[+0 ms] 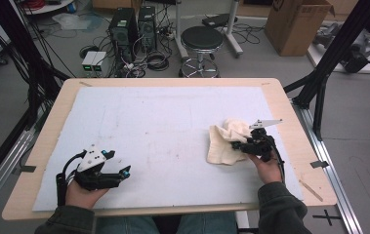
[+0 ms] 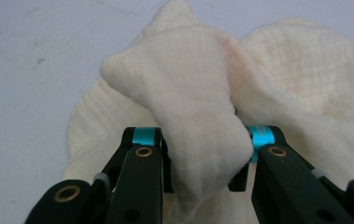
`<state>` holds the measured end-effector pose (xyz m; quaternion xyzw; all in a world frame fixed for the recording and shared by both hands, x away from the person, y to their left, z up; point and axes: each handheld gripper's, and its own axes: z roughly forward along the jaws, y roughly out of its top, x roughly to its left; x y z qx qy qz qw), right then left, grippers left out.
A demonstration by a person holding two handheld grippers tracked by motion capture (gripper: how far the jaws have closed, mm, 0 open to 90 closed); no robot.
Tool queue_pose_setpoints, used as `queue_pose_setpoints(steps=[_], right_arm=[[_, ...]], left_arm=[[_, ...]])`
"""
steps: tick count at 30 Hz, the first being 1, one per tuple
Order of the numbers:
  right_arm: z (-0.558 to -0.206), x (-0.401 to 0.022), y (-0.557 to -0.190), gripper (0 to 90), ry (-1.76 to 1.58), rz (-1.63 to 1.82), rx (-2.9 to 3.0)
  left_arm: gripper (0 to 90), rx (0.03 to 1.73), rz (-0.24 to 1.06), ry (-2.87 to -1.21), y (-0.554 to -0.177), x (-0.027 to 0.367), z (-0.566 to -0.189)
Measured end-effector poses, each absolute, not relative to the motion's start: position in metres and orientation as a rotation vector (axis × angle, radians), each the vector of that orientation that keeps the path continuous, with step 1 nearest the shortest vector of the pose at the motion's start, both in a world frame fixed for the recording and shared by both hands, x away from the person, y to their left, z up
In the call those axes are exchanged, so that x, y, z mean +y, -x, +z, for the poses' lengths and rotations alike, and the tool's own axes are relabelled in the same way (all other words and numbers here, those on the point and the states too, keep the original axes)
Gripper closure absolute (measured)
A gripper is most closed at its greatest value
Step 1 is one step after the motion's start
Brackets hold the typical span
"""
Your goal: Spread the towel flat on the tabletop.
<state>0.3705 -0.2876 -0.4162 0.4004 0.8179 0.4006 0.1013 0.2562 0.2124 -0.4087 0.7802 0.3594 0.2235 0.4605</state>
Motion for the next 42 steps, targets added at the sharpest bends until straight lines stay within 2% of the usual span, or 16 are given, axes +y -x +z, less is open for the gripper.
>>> queue_pose_setpoints(steps=[13,25,42], right_arm=[[-0.394,-0.262,-0.368,73.4,-1.090,1.207,2.445],[-0.375,-0.214,-0.363,73.4,-0.949,1.262,2.499],[-0.382,-0.152,-0.369,73.2,-0.880,1.292,2.571]], left_arm=[[23.8,0.890,0.556,-1.915,-0.256,0.216,-0.408],[23.8,0.895,0.558,-1.912,-0.256,0.218,-0.407],[23.8,0.889,0.555,-1.910,-0.256,0.217,-0.408]])
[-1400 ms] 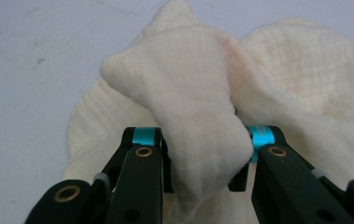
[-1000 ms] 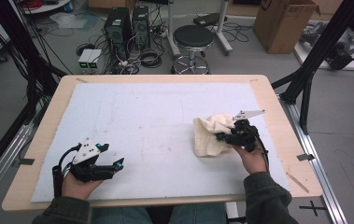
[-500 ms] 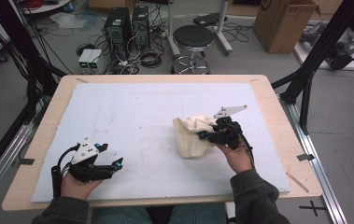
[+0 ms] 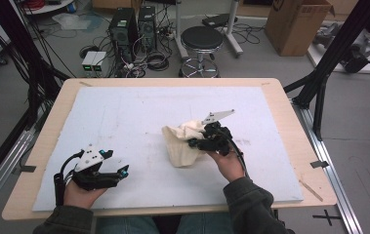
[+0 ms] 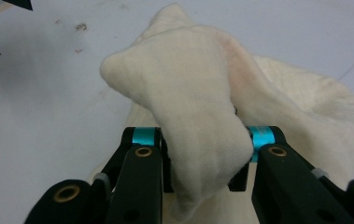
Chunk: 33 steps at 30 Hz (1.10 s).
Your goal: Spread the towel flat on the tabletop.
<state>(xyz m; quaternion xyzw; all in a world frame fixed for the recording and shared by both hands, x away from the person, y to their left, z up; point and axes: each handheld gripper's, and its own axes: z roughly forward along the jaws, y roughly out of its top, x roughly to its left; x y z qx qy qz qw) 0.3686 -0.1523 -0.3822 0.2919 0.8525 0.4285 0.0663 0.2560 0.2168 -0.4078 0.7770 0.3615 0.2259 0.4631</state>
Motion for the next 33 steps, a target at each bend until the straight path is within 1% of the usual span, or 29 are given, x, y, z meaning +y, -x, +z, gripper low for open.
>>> queue_pose_setpoints(steps=[18,24,33], right_arm=[[-0.383,-0.110,-0.368,72.9,-0.877,1.362,2.574],[-0.396,-0.098,-0.370,72.5,-0.904,1.318,2.604],[-0.427,-0.086,-0.376,70.6,-0.977,1.180,2.668]], left_arm=[[23.8,0.888,0.557,-1.911,-0.256,0.218,-0.408],[23.8,0.887,0.555,-1.914,-0.256,0.218,-0.407],[23.8,0.886,0.552,-1.912,-0.256,0.218,-0.408]])
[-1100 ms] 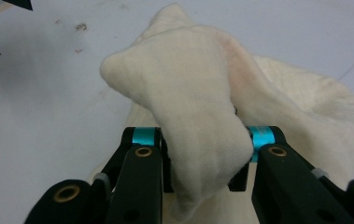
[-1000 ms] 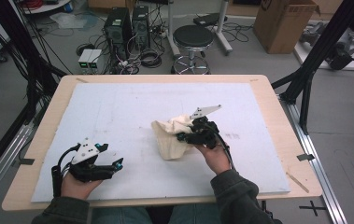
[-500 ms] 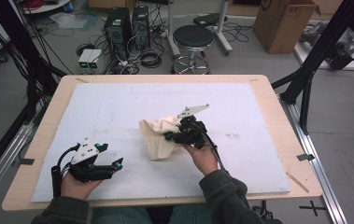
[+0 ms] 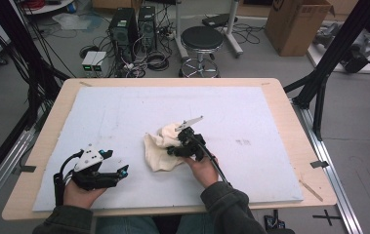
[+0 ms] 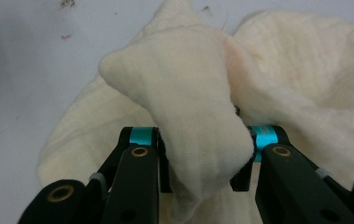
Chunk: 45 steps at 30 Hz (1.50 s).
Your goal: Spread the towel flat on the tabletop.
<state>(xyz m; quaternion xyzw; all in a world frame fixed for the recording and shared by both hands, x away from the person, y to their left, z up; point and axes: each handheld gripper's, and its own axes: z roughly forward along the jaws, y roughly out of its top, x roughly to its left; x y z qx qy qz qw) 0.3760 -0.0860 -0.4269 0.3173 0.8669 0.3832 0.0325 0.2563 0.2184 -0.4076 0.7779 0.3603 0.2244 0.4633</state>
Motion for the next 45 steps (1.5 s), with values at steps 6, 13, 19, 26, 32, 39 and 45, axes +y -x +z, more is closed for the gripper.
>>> queue_pose_setpoints(steps=[6,13,19,26,32,39,45], right_arm=[[-0.430,-0.084,-0.375,65.8,-0.989,1.174,2.650],[-0.424,-0.089,-0.373,48.6,-0.957,1.181,2.649],[-0.415,-0.100,-0.370,38.1,-0.918,1.255,2.645],[-0.401,-0.119,-0.363,32.4,-0.869,1.311,2.614],[-0.392,-0.140,-0.350,34.9,-0.820,1.317,2.574],[-0.398,-0.154,-0.343,41.8,-0.789,1.291,2.592],[-0.404,-0.158,-0.341,50.5,-0.782,1.285,2.622]], left_arm=[[23.8,0.878,0.551,-1.918,-0.256,0.217,-0.408],[23.8,0.872,0.548,-1.928,-0.256,0.215,-0.408],[23.8,0.871,0.539,-1.927,-0.257,0.212,-0.409],[23.8,0.859,0.528,-1.939,-0.258,0.206,-0.410],[25.7,0.846,0.515,-1.927,-0.261,0.198,-0.410],[30.0,0.825,0.485,-1.915,-0.266,0.187,-0.409],[37.2,0.795,0.456,-1.926,-0.270,0.179,-0.410]])
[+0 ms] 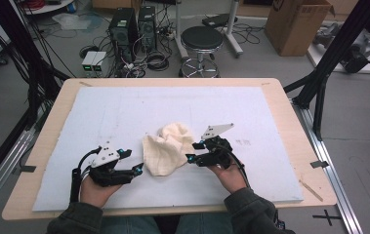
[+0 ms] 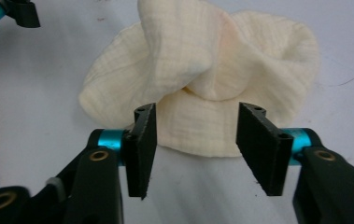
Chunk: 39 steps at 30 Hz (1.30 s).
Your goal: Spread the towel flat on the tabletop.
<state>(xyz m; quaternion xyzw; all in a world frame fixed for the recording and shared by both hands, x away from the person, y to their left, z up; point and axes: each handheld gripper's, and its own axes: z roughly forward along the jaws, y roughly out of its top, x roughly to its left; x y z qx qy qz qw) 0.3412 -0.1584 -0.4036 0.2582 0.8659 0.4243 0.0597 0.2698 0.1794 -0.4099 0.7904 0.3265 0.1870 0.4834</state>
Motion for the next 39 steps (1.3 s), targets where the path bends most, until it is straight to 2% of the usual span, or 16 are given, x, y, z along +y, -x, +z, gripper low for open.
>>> queue_pose_setpoints(steps=[3,7,11,15,19,27,33,39], right_arm=[[-0.408,-0.158,-0.341,53.2,-0.768,1.280,2.634],[-0.414,-0.156,-0.340,55.2,-0.759,1.253,2.657],[-0.417,-0.150,-0.340,58.1,-0.724,1.246,2.674],[-0.421,-0.140,-0.341,62.2,-0.678,1.200,2.717],[-0.426,-0.130,-0.345,64.1,-0.662,1.173,2.738],[-0.435,-0.113,-0.351,70.0,-0.626,1.096,2.766],[-0.436,-0.113,-0.353,84.9,-0.626,1.106,2.774],[-0.434,-0.116,-0.355,87.0,-0.640,1.125,2.791]], left_arm=[[44.9,0.774,0.406,-1.943,-0.272,0.174,-0.413],[47.4,0.739,0.402,-1.992,-0.275,0.165,-0.417],[54.2,0.713,0.364,-2.027,-0.280,0.155,-0.422],[65.6,0.674,0.331,-2.096,-0.286,0.143,-0.429],[73.1,0.675,0.306,-2.146,-0.294,0.136,-0.435],[79.8,0.719,0.281,-2.171,-0.302,0.135,-0.440],[84.7,0.714,0.294,-2.174,-0.301,0.134,-0.441],[87.5,0.710,0.302,-2.171,-0.300,0.136,-0.438]])
